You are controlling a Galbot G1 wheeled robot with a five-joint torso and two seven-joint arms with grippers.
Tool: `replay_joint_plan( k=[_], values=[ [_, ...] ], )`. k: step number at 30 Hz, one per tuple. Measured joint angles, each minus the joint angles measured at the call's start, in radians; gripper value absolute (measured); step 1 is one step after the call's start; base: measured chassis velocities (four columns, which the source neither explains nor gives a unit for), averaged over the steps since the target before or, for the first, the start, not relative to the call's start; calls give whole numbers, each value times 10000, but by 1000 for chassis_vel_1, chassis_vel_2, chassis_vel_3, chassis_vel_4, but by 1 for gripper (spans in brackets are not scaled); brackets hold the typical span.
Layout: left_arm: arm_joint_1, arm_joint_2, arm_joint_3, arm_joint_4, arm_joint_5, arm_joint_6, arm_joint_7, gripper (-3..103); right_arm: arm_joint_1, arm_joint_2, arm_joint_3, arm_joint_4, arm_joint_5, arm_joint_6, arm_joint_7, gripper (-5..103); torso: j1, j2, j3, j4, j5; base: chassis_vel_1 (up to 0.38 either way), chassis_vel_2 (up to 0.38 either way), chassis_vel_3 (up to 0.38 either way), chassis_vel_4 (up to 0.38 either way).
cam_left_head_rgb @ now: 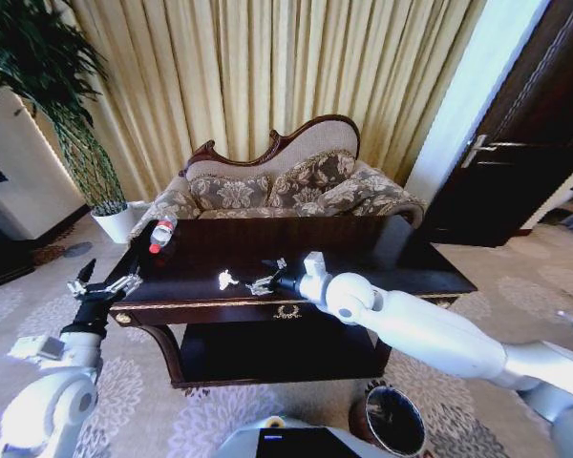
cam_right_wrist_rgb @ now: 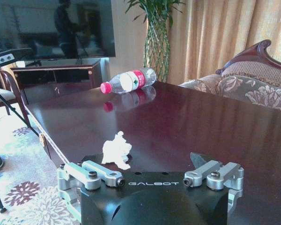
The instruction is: Move to the front of the table and place the trash on the table into the trash bin.
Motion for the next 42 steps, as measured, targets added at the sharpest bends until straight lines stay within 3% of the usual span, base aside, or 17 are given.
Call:
replay_joint_plan(
  k=[15,27,42],
  values=[
    [-87,-77,9,93,31,-8,13,100,112,962,-367,-480,-183,15,799,100,0,0,0,1,1,0,0,0,0],
    [-92,-184,-22,76,67,-8,10,100,-130,1253,-478,-502,-372,104,846,100,-1,0,0,0,1,0,0,0,0],
    [-191,-249,36,155,146,8,8,100,-51,1808,-748,-427,-311,103,1449,100,-1,0,0,0,1,0,0,0,0]
  ],
)
